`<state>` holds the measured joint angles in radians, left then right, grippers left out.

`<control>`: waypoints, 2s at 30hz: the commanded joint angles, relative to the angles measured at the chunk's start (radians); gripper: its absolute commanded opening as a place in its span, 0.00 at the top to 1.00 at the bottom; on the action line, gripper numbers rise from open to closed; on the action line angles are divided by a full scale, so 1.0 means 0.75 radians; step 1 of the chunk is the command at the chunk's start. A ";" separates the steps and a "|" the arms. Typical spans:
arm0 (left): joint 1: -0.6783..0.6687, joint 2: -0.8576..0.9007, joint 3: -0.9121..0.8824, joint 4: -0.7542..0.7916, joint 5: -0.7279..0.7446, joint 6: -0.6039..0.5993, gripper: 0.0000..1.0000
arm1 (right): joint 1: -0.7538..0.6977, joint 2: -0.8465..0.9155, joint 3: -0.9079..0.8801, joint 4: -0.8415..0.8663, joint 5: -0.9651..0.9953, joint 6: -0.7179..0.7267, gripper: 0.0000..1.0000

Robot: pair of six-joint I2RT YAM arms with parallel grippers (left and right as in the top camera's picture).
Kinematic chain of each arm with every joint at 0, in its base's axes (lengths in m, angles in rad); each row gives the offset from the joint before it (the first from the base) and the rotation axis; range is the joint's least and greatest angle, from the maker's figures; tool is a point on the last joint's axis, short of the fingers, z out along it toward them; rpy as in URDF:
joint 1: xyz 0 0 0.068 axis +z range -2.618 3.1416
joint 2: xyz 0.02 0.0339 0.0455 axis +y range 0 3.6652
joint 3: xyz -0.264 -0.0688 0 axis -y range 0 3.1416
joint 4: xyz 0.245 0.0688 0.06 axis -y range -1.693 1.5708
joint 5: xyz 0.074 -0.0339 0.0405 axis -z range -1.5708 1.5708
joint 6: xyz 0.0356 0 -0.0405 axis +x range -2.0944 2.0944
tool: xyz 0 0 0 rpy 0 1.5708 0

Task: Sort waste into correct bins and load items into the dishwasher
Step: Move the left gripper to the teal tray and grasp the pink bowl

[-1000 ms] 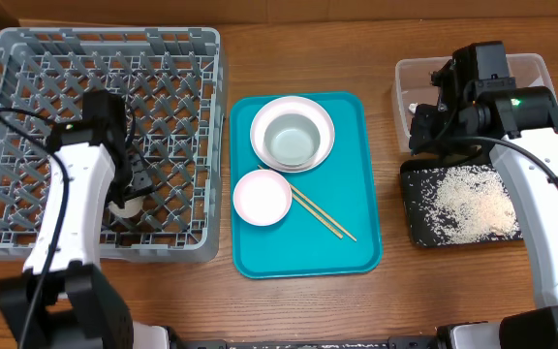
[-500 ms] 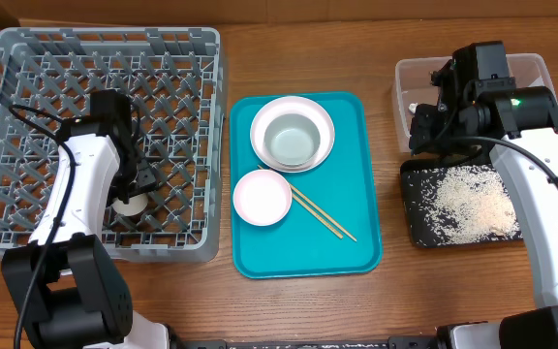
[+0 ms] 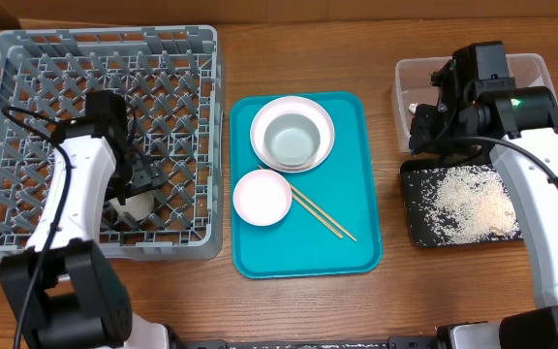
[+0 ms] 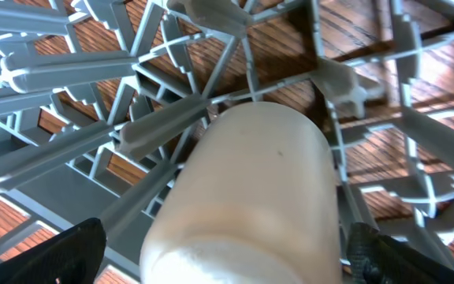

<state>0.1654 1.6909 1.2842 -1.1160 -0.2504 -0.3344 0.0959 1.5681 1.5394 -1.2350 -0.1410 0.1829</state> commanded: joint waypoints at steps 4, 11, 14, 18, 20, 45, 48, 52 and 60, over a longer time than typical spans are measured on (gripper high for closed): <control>-0.020 -0.281 0.150 0.035 0.390 0.142 0.13 | 0.000 -0.026 0.036 -0.004 0.008 0.004 0.96; -0.265 -0.368 0.159 0.202 0.600 0.276 0.19 | -0.041 -0.030 0.036 -0.064 0.168 0.109 0.83; -0.506 -0.317 0.159 0.216 0.527 0.364 0.19 | -0.145 -0.053 0.036 -0.076 0.144 0.165 0.55; -0.844 -0.159 0.159 0.245 0.479 0.418 0.20 | -0.244 -0.057 0.036 -0.079 0.034 0.166 0.49; -0.930 -0.091 0.159 0.249 0.462 0.418 0.20 | -0.248 -0.057 0.036 -0.079 0.036 0.166 0.49; -1.138 0.357 0.101 0.129 0.322 0.273 0.68 | -0.247 -0.056 0.036 -0.087 0.037 0.166 0.50; -1.139 0.357 0.089 0.132 0.322 0.264 0.84 | -0.247 -0.056 0.036 -0.088 0.037 0.165 0.50; -1.138 0.347 0.094 0.131 0.320 0.224 0.96 | -0.247 -0.056 0.036 -0.094 0.037 0.165 0.50; -1.130 0.215 0.339 -0.075 0.325 0.216 0.96 | -0.247 -0.056 0.036 -0.103 0.047 0.135 0.50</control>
<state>-0.6857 1.9358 1.4349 -1.1446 -0.0196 -0.1555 -0.0891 1.5532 1.5394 -1.3109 -0.1074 0.2951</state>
